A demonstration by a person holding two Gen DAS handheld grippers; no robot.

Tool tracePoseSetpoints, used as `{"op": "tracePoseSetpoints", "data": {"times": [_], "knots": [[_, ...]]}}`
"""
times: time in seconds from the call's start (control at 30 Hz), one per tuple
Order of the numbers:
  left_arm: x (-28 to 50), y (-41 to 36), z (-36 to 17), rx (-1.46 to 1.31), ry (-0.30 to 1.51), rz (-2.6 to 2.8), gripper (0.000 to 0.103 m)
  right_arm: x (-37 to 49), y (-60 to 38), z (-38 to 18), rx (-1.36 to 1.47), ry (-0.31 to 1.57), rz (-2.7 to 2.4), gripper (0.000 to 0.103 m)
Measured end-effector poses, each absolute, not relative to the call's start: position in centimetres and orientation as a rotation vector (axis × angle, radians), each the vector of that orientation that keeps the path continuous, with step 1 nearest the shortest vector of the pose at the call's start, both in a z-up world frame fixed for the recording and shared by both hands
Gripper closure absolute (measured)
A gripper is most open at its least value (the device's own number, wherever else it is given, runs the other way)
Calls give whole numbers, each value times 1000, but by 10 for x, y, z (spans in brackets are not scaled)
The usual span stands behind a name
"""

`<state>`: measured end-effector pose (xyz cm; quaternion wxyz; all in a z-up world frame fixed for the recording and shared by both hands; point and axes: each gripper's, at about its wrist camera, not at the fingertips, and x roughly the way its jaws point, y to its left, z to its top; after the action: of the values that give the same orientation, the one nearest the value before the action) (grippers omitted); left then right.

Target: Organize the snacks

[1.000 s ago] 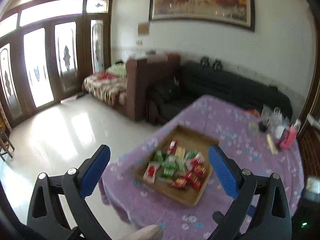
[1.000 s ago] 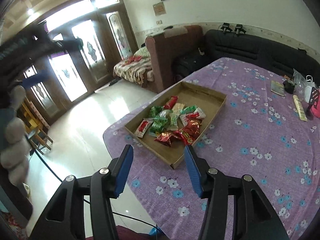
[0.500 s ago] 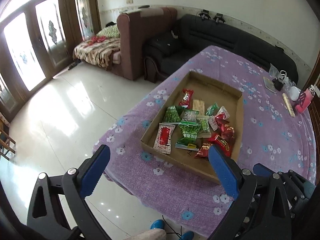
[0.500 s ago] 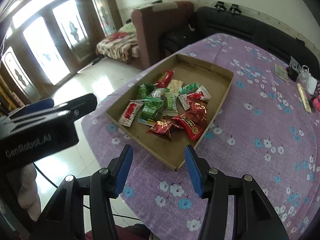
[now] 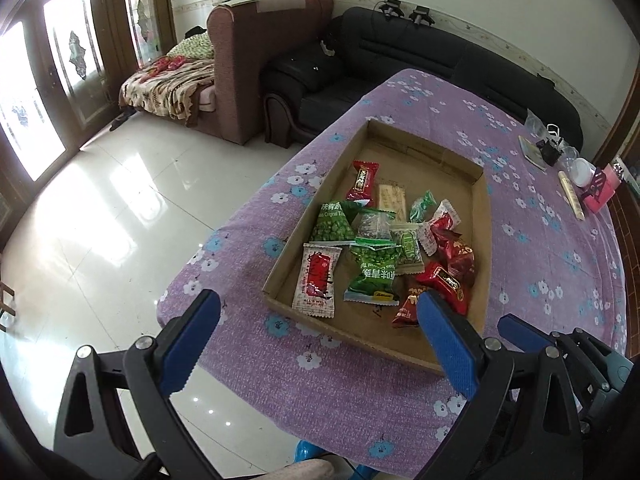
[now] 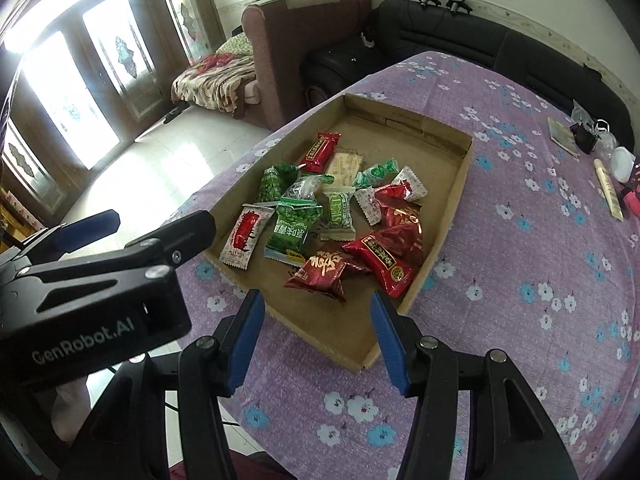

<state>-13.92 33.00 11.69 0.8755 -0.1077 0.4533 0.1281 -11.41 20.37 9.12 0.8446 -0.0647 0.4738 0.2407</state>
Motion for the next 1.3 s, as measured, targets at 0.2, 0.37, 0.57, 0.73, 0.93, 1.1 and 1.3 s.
{"op": "tracePoseSetpoints", "data": {"times": [0.2,0.37,0.57,0.73,0.93,1.1,1.3], "knots": [[-136,335,116,-237,956,243,4,-114,207,92,-132,1003,488,48],[-133,335,115,-244,959,224,4,-116,209,93,-139,1007,477,47],[-131,335,112,-249,967,193,4,-117,210,92,-138,1011,457,47],[-129,336,111,-249,969,176,4,-117,212,93,-135,1009,443,47],[-126,341,108,-263,976,163,4,-115,214,90,-136,1017,431,47],[-126,343,107,-265,977,148,4,-115,217,90,-138,1017,421,46],[-126,347,106,-271,979,143,4,-117,225,90,-146,1017,422,46]]}}
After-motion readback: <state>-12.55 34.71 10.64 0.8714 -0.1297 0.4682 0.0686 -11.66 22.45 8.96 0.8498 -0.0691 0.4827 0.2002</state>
